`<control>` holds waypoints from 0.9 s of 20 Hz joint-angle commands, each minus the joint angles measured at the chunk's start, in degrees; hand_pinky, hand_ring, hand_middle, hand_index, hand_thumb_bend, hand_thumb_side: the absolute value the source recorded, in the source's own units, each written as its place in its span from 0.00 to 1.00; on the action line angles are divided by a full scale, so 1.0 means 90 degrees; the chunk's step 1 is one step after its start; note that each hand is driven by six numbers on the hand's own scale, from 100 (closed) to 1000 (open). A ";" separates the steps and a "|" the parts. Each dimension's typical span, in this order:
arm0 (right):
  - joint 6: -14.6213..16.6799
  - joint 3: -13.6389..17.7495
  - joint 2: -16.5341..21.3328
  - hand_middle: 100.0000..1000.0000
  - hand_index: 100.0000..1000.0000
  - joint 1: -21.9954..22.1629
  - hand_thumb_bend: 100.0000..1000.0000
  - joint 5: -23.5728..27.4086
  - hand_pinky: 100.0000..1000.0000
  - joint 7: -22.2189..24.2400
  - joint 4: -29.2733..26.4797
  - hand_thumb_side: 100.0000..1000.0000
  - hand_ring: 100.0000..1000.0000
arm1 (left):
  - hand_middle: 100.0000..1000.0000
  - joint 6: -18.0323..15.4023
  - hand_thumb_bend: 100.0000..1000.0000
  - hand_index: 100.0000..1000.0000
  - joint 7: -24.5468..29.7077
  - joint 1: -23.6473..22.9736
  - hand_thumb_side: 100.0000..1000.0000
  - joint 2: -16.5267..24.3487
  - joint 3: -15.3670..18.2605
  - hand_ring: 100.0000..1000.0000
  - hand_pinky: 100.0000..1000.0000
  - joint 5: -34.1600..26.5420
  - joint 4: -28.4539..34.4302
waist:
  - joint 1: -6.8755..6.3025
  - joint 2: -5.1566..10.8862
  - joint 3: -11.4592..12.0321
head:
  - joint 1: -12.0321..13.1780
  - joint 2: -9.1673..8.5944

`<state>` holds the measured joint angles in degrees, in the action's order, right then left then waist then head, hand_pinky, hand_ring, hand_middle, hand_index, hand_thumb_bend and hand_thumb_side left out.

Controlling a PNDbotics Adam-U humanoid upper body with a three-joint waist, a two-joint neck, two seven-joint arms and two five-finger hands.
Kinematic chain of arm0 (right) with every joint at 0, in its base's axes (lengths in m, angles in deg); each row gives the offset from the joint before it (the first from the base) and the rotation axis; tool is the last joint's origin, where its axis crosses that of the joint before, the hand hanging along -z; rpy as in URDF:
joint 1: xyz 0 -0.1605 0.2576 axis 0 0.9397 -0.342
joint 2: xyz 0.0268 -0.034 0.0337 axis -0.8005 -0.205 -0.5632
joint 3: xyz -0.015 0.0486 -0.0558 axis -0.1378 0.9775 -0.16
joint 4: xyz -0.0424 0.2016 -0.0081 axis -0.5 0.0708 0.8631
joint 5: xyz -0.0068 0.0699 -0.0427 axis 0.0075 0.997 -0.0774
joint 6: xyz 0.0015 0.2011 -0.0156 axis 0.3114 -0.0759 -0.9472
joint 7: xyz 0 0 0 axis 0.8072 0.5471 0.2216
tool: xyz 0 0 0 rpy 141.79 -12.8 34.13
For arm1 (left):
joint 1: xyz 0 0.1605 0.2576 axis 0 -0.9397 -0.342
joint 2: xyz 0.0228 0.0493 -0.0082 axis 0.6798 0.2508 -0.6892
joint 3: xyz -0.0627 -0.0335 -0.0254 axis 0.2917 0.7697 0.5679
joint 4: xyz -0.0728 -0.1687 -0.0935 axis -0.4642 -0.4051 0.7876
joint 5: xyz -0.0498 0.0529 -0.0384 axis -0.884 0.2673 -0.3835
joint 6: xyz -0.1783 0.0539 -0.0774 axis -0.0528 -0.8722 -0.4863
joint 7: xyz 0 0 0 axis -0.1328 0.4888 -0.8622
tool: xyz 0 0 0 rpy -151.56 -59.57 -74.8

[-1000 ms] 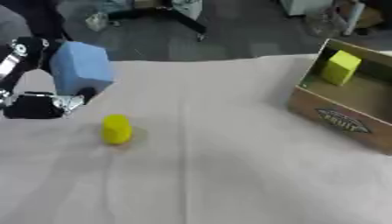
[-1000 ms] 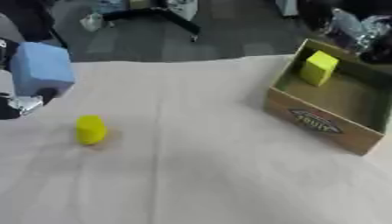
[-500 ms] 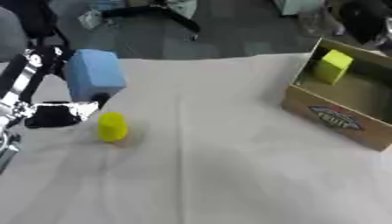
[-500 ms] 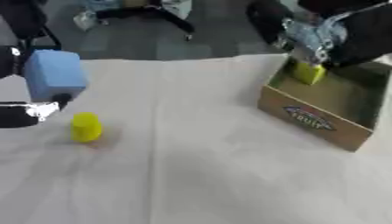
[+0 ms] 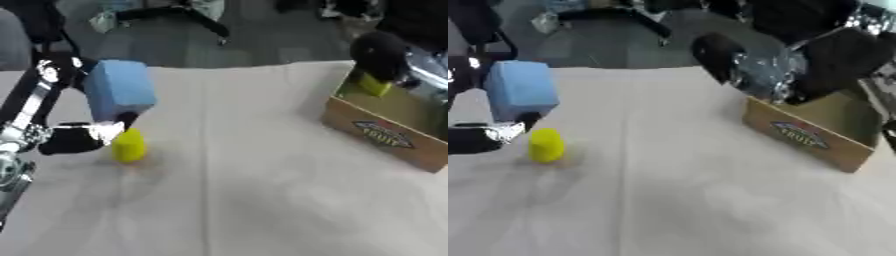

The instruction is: Pick up the objects with one hand, pass them to the other hand, and then place them into the box on the other side of the table.

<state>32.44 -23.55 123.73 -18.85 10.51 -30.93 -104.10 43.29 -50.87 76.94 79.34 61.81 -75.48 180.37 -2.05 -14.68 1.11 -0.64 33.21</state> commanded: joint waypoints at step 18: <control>0.0457 -0.0441 -0.0511 0.87 0.85 -0.0792 0.12 -0.1654 0.95 0.0677 -0.0094 0.17 0.89 | 0.35 -0.0033 0.00 0.53 -0.0119 0.0133 0.00 -0.0546 -0.0273 0.46 0.54 0.0619 -0.0054 | 0.0150 0.0229 -0.0037 | 0.0170 0.0137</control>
<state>35.90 -27.74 118.99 -24.78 -2.85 -25.14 -104.13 42.97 -51.70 77.38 74.09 59.28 -70.37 179.47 -1.45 -14.68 0.78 0.62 34.21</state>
